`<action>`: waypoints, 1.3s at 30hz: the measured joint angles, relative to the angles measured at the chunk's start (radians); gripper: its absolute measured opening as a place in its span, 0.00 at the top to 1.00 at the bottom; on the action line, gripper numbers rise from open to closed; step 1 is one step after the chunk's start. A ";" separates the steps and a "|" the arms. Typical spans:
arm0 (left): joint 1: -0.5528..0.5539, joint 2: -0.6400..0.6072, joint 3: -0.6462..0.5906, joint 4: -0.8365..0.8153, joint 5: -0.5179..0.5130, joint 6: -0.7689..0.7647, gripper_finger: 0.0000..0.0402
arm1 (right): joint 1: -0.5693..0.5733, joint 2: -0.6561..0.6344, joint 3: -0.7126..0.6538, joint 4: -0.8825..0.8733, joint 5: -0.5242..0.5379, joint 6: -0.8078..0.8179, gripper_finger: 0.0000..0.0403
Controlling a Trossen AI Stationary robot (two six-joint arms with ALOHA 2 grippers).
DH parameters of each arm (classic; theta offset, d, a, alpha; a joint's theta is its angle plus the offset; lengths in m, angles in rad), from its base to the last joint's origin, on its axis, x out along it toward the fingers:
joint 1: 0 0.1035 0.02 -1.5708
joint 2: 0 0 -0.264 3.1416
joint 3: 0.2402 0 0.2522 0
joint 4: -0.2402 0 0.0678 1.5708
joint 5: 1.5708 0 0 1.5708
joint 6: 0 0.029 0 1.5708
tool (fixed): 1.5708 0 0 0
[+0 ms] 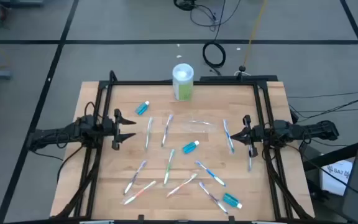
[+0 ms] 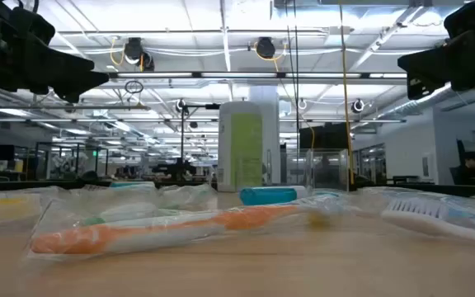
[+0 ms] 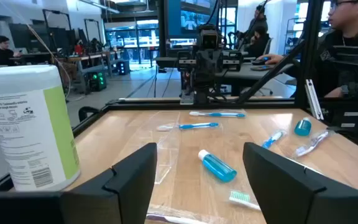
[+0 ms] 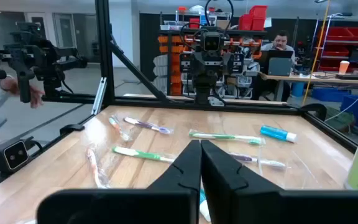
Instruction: Pick & Place toothbrushing station
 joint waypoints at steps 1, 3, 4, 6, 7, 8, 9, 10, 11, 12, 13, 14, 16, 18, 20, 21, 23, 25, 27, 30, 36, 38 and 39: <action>0.000 0.000 0.000 0.000 0.000 0.000 0.39 | 0.000 0.000 0.000 0.000 0.000 0.000 0.99; 0.000 0.000 0.000 0.000 0.000 0.000 0.39 | 0.000 0.000 0.000 0.000 0.000 0.000 0.99; 0.000 0.000 0.000 0.000 0.000 0.000 0.39 | 0.000 0.000 0.000 0.000 0.000 0.000 0.99; 0.000 0.000 -0.001 0.007 0.000 0.000 0.39 | 0.000 0.000 0.000 0.000 0.000 0.000 0.99; 0.000 0.000 -0.001 0.009 0.000 0.000 0.39 | 0.000 0.000 0.000 0.000 0.000 0.000 0.99; 0.000 0.000 -0.001 0.010 0.000 0.000 0.39 | 0.000 0.000 0.000 0.000 0.000 0.006 0.99; 0.000 0.000 -0.001 0.010 0.000 0.000 0.39 | 0.000 0.000 0.000 0.000 0.000 0.008 0.99; 0.000 0.000 -0.001 0.010 0.000 0.000 0.39 | 0.000 0.000 0.000 0.000 0.000 0.007 0.99; 0.000 0.000 -0.001 0.010 0.000 0.000 0.39 | 0.000 0.000 0.000 0.000 0.000 0.001 0.99; 0.000 0.000 -0.001 0.010 0.000 0.000 0.39 | 0.000 0.000 0.000 0.000 0.000 -0.005 0.99; 0.000 0.000 -0.001 0.010 0.000 0.000 0.39 | 0.000 0.000 0.000 0.000 0.000 -0.011 0.99; 0.000 0.000 -0.001 0.010 0.000 0.000 0.39 | 0.000 0.000 0.000 0.000 0.000 -0.016 0.99; 0.000 0.000 -0.001 0.012 0.000 -0.004 0.39 | 0.000 0.000 0.000 0.000 0.000 -0.017 0.99; 0.000 0.000 -0.001 0.023 0.000 0.001 0.39 | 0.000 0.000 0.000 0.002 0.001 -0.023 0.99; 0.000 0.000 -0.001 0.043 0.000 0.002 0.39 | 0.000 0.000 0.000 0.019 0.015 -0.063 0.99; 0.000 0.000 -0.001 0.056 0.000 0.001 0.39 | 0.000 0.000 0.000 0.032 0.028 -0.087 0.99; 0.000 0.000 -0.001 0.088 0.000 0.000 0.39 | 0.000 0.000 0.000 0.051 0.040 -0.141 0.99; 0.000 0.000 -0.001 0.112 0.000 0.000 0.39 | 0.000 0.000 0.000 0.087 0.071 -0.228 0.99; 0.000 0.000 -0.001 0.116 -0.002 0.006 0.39 | 0.000 0.000 0.000 0.140 0.123 -0.333 0.99; 0.000 0.000 0.000 0.147 -0.041 -0.005 0.39 | 0.000 0.000 0.000 0.227 0.201 -0.411 0.99; -0.001 0.000 0.000 0.142 -0.080 -0.027 0.39 | 0.000 0.000 0.000 0.305 0.238 -0.438 0.99; 0.000 0.000 0.000 0.151 -0.144 -0.027 0.39 | 0.000 0.000 0.000 0.320 0.240 -0.470 0.99; 0.000 0.000 0.000 0.154 -0.184 -0.027 0.39 | 0.000 0.000 0.000 0.327 0.245 -0.486 0.99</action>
